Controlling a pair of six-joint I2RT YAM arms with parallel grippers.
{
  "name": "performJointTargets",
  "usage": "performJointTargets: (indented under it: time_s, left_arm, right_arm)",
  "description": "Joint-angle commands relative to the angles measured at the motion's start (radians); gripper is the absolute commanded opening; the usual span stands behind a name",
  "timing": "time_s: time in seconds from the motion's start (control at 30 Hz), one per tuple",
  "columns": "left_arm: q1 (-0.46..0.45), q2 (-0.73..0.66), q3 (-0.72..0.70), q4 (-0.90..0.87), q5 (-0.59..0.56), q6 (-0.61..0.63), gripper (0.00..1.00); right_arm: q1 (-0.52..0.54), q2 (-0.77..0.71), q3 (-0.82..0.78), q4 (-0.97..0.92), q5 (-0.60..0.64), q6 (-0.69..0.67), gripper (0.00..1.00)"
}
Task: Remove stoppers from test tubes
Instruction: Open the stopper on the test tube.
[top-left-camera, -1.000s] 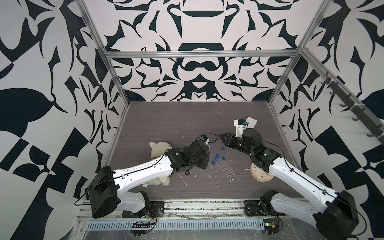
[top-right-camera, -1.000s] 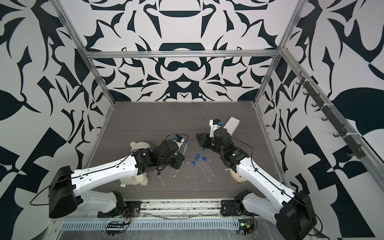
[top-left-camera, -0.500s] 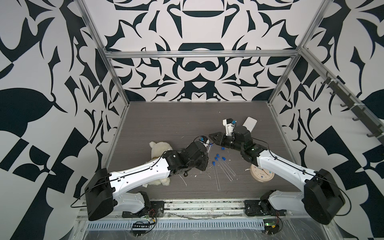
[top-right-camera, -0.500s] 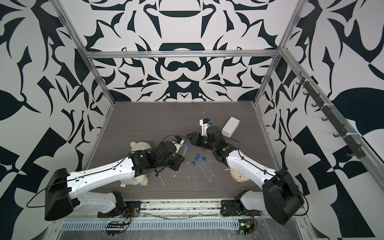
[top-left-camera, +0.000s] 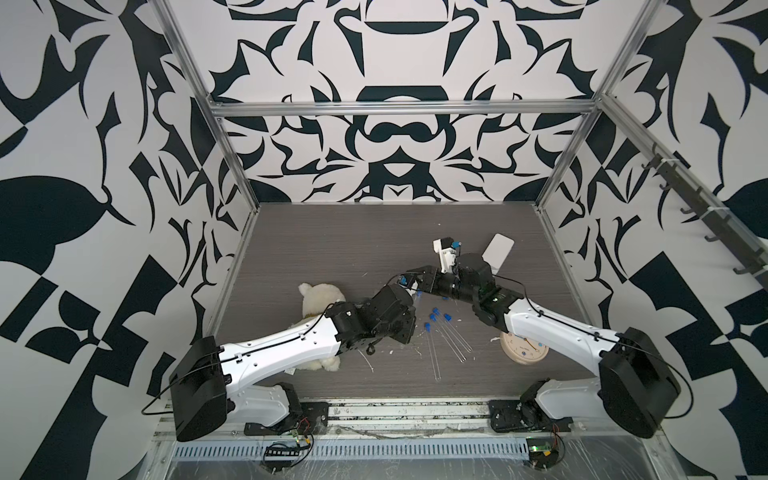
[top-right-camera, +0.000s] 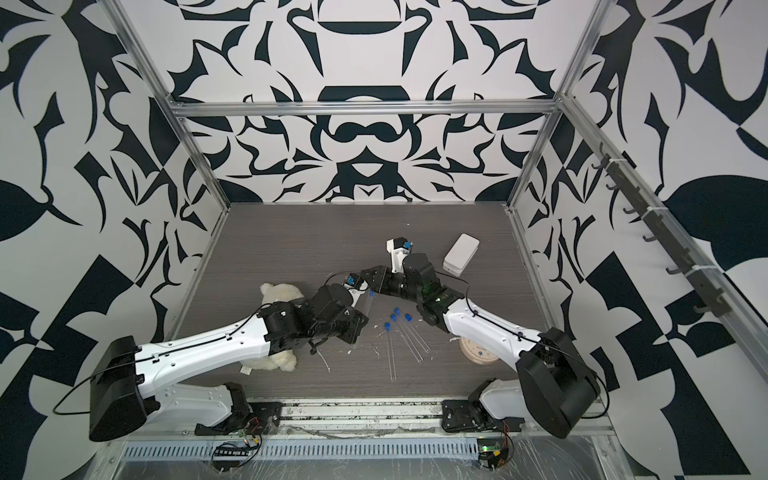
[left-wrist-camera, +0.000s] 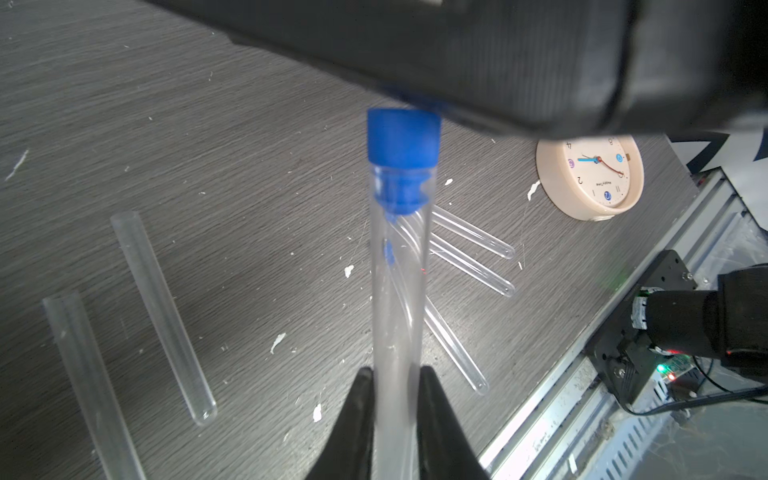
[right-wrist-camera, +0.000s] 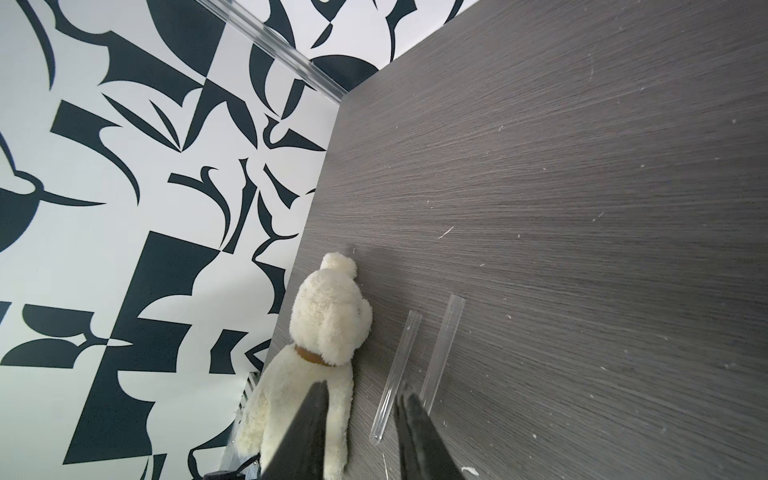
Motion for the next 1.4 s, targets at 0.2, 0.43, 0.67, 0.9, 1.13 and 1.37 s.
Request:
performJointTargets:
  time_s: [0.2, 0.43, 0.67, 0.9, 1.13, 1.37]
  left_arm:
    - [-0.003, -0.015, -0.002, 0.004, 0.006, 0.017, 0.20]
    - [-0.003, -0.015, 0.006, -0.011, -0.003, 0.022, 0.20]
    - [-0.004, -0.047, 0.010, -0.028, -0.019, 0.034, 0.20]
    - [-0.003, -0.047, 0.019, -0.034, -0.024, 0.042, 0.20]
    - [-0.004, -0.040, 0.020, -0.036, -0.026, 0.043, 0.20]
    - [-0.003, -0.032, 0.024, -0.037, -0.034, 0.043, 0.20]
  right_arm:
    - [0.007, -0.036, 0.052, 0.010, -0.005, -0.005, 0.30]
    - [0.020, -0.017, 0.048, 0.026, -0.020, 0.005, 0.27]
    - [0.027, -0.001, 0.048, 0.025, -0.032, 0.005, 0.25]
    - [0.029, 0.016, 0.044, 0.032, -0.037, 0.011, 0.23]
    - [0.030, 0.011, 0.044, 0.031, -0.035, 0.014, 0.16]
    - [0.030, 0.013, 0.034, 0.049, -0.047, 0.033, 0.17]
